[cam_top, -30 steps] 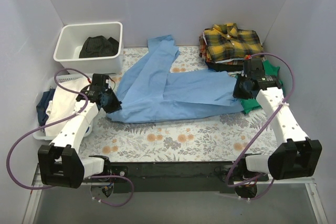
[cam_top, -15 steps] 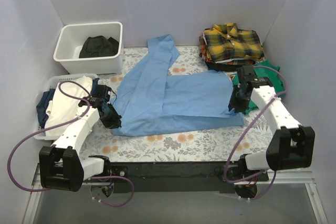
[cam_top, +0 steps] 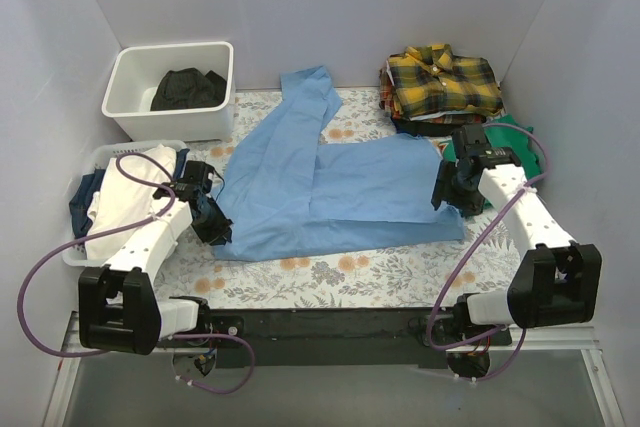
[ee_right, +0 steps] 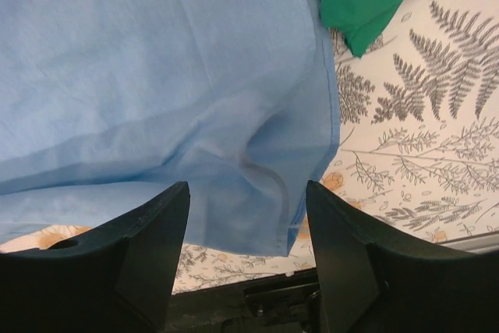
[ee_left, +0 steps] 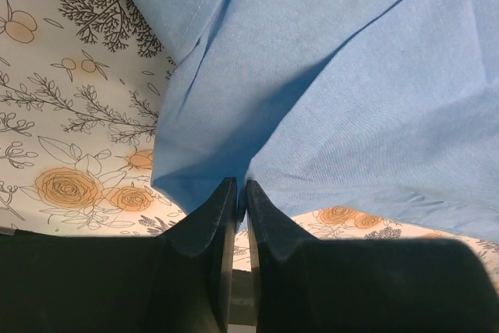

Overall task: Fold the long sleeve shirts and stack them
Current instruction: Flatten the shirt out

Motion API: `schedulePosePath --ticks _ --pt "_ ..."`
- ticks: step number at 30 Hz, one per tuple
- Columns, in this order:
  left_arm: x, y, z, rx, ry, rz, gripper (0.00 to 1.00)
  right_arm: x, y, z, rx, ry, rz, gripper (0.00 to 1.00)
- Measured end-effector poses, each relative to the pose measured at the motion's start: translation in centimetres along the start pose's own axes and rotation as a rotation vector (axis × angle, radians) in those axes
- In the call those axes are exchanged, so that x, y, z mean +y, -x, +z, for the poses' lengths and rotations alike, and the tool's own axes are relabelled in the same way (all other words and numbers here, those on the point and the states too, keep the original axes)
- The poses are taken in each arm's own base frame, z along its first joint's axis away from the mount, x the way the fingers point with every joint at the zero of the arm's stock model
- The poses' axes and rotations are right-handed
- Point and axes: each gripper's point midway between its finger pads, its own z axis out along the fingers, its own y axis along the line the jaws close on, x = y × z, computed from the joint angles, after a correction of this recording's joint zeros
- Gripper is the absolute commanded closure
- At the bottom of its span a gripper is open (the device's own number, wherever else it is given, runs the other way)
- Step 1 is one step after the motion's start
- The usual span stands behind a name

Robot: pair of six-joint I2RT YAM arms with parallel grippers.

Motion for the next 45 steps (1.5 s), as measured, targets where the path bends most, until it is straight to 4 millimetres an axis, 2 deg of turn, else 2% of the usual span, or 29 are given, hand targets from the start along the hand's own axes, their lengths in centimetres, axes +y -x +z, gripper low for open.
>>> schedulePosePath --ticks 3,5,6,7,9,10,15,21,25,29,32,35,41,45 --pt "0.1 -0.1 0.3 0.01 0.009 0.003 0.89 -0.5 -2.1 0.8 0.06 -0.013 -0.006 0.32" --pt "0.1 -0.1 0.5 0.017 0.015 0.004 0.89 -0.5 -3.3 1.2 0.1 -0.004 -0.007 0.4" --pt "0.2 -0.2 0.5 0.02 0.018 0.005 0.89 -0.4 -3.8 1.3 0.118 0.004 -0.007 0.48" --pt "0.2 -0.2 0.6 0.022 0.019 0.005 0.89 -0.4 -4.3 1.4 0.136 0.013 -0.007 0.64" --pt "0.2 -0.2 0.7 0.027 0.025 0.007 0.89 -0.2 -5.4 1.7 0.169 0.026 0.0 0.84" --pt "0.3 -0.2 0.8 0.03 0.027 0.007 0.89 -0.2 -6.0 1.9 0.19 0.031 0.002 0.98" --pt "0.2 -0.1 1.0 0.029 0.026 0.012 0.89 -0.2 -8.3 2.7 0.282 0.033 0.021 0.99" --pt "0.2 -0.1 1.1 0.028 0.026 0.02 0.91 -0.5 -9.3 1.9 0.319 0.024 0.037 0.99" --pt "0.2 0.1 1.1 0.023 0.03 0.022 0.95 -0.4 -9.3 -0.5 0.272 0.05 0.075 0.99" --pt "0.3 0.6 0.8 0.003 0.043 0.023 0.99 0.1 -7.4 -4.1 0.128 0.117 0.126 0.99" --pt "0.2 1.4 0.3 -0.025 0.054 0.023 0.99 0.2 -6.6 -5.6 0.075 0.136 0.147 0.99" --pt "0.1 2.3 -0.3 -0.06 0.062 0.023 0.99 0.1 -6.7 -5.1 0.11 0.115 0.166 0.99" --pt "0.4 2.9 -0.9 -0.092 0.082 0.022 0.99 -0.9 -7.5 -1.4 0.25 0.03 0.248 0.99" --pt "0.6 2.9 -1.1 -0.098 0.09 0.021 0.97 -1.3 -6.7 -0.3 0.252 0.024 0.29 0.95"
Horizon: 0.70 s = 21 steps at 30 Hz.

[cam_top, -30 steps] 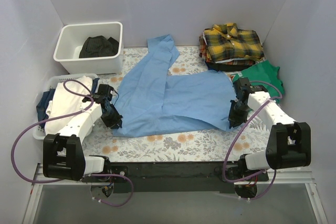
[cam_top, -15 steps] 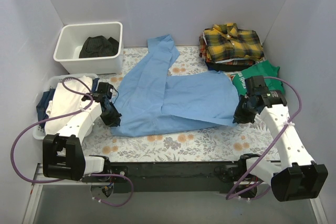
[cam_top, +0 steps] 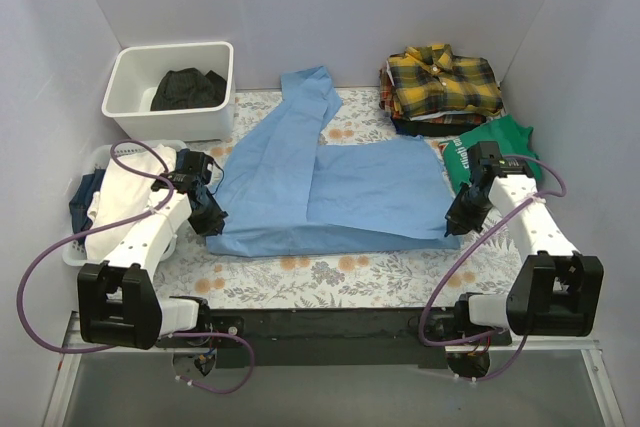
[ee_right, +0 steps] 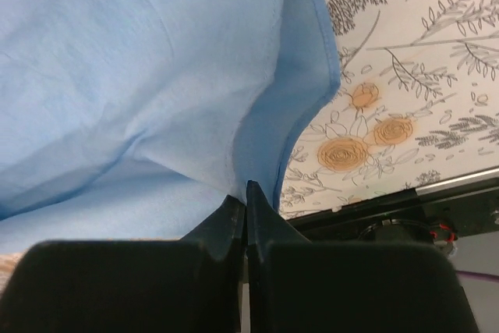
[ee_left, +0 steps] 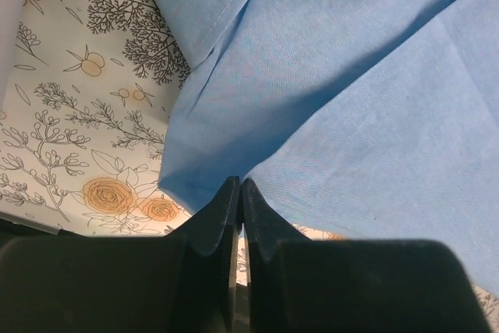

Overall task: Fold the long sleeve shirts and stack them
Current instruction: Flatten the shirt out

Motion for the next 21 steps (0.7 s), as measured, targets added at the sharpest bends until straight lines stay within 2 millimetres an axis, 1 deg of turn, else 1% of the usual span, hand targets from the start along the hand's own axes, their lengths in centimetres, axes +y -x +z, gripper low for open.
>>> schedulePosePath --ticks 2,3,4,5,6,7,10,11,15,18,21 --pt "0.0 0.0 -0.1 0.001 0.002 0.0 0.96 0.3 0.6 0.3 -0.012 0.008 0.0 0.82" --pt "0.0 0.0 -0.1 0.001 0.002 -0.001 0.94 0.5 0.9 0.5 -0.016 0.011 -0.003 0.71" --pt "0.0 0.1 -0.2 -0.003 0.003 -0.001 0.88 0.7 1.3 0.6 -0.02 0.013 -0.007 0.66" --pt "0.0 0.3 -0.3 -0.008 0.003 -0.001 0.84 0.8 1.7 0.7 -0.023 0.011 -0.013 0.63" --pt "-0.1 0.5 -0.3 -0.014 0.003 -0.001 0.77 1.0 2.3 0.8 -0.03 0.009 -0.022 0.57" --pt "-0.1 0.6 -0.4 -0.019 0.004 -0.002 0.61 1.2 2.9 0.9 -0.041 0.01 -0.031 0.48" --pt "-0.2 0.9 -0.3 -0.023 0.008 0.0 0.54 1.3 4.5 0.5 -0.1 -0.001 -0.065 0.44" --pt "-0.2 0.8 -0.3 -0.021 0.01 0.001 0.47 1.2 4.9 0.0 -0.125 -0.004 -0.082 0.43" --pt "-0.3 0.8 0.0 -0.014 0.012 0.003 0.44 1.5 6.5 -2.0 -0.228 0.013 -0.164 0.43" --pt "-0.6 1.1 0.1 -0.013 0.004 0.011 0.41 2.1 6.8 -2.7 -0.259 0.03 -0.222 0.44" --pt "-1.4 1.7 -0.3 -0.026 -0.023 0.018 0.4 2.9 6.1 -2.6 -0.243 0.052 -0.269 0.45"
